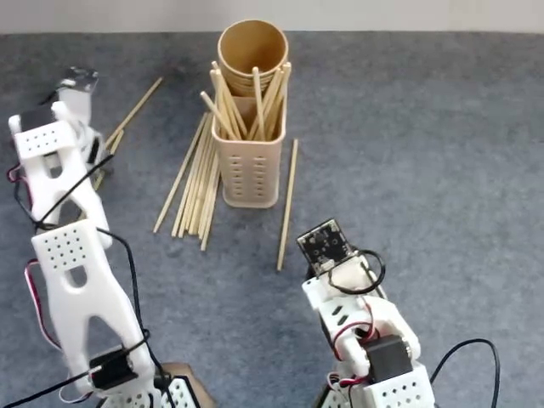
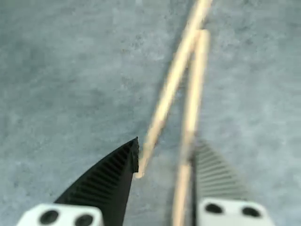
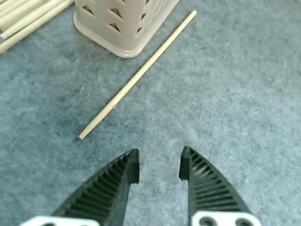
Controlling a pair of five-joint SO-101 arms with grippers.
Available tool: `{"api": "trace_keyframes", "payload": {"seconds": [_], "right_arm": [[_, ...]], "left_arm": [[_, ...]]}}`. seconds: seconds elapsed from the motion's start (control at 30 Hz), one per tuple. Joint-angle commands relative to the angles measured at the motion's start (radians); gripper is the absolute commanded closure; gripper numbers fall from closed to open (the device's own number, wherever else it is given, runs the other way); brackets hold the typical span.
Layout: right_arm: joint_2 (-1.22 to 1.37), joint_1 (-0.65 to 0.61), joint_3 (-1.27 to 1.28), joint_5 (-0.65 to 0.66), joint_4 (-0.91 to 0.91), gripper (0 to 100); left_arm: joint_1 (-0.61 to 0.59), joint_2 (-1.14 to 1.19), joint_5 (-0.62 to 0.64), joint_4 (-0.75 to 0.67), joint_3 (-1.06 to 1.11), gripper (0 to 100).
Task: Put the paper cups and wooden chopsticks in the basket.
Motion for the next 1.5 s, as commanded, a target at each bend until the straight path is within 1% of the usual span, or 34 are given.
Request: {"api": "trace_keyframes", "payload": {"seconds": [0.0,0.03,0.17,0.23,0.27,0.3,0.37,0.53,0.67,0.73,0.8,0.93,1.0,1.13,1.23,1.33,1.43,1.47], "right_arm": [[-0.010,0.012,-0.004,0.011,-0.021,85.0],[-0.010,0.010,-0.004,0.011,-0.021,85.0],[-0.010,0.010,-0.004,0.011,-0.021,85.0],[-0.010,0.010,-0.002,0.011,-0.021,85.0],[-0.010,0.010,-0.002,0.011,-0.021,85.0],[-0.010,0.010,-0.002,0.011,-0.021,85.0],[-0.010,0.010,-0.002,0.011,-0.021,85.0],[-0.010,0.008,-0.001,0.009,-0.021,85.0],[-0.010,0.008,0.035,-0.029,-0.022,85.0],[-0.010,-0.002,0.041,-0.031,-0.022,85.0],[-0.010,-0.019,0.045,-0.031,-0.022,85.0],[-0.010,-0.024,0.045,-0.031,-0.022,85.0],[-0.010,-0.024,0.045,-0.031,-0.022,85.0],[-0.010,-0.024,0.045,-0.031,-0.022,85.0],[-0.010,-0.024,0.045,-0.031,-0.022,85.0],[-0.010,-0.024,0.047,-0.032,-0.024,85.0],[-0.010,-0.024,0.047,-0.032,-0.024,85.0],[-0.010,-0.024,0.047,-0.032,-0.024,85.0]], "left_arm": [[0.031,0.008,-0.043,0.025,0.039,96],[0.039,0.008,-0.051,0.054,0.039,98],[0.073,0.001,-0.051,0.180,0.028,97],[0.088,0.002,-0.049,0.241,-0.027,97],[0.096,0.002,-0.040,0.272,-0.056,97],[0.101,0.001,-0.005,0.287,-0.077,97],[0.102,-0.002,0.075,0.285,-0.128,97],[0.113,-0.101,0.192,0.287,-0.183,97],[0.125,-0.268,0.301,0.287,-0.282,97],[0.137,-0.366,0.334,0.287,-0.320,97],[0.165,-0.458,0.345,0.287,-0.325,97],[0.196,-0.611,0.430,0.285,-0.308,97],[0.217,-0.668,0.459,0.285,-0.344,97],[0.283,-0.740,0.519,0.272,-0.509,97],[0.354,-0.826,0.563,0.235,-0.498,97],[0.441,-0.923,0.568,0.219,-0.498,97],[0.532,-1.027,0.562,0.229,-0.498,99],[0.562,-1.069,0.559,0.261,-0.498,99]]}}
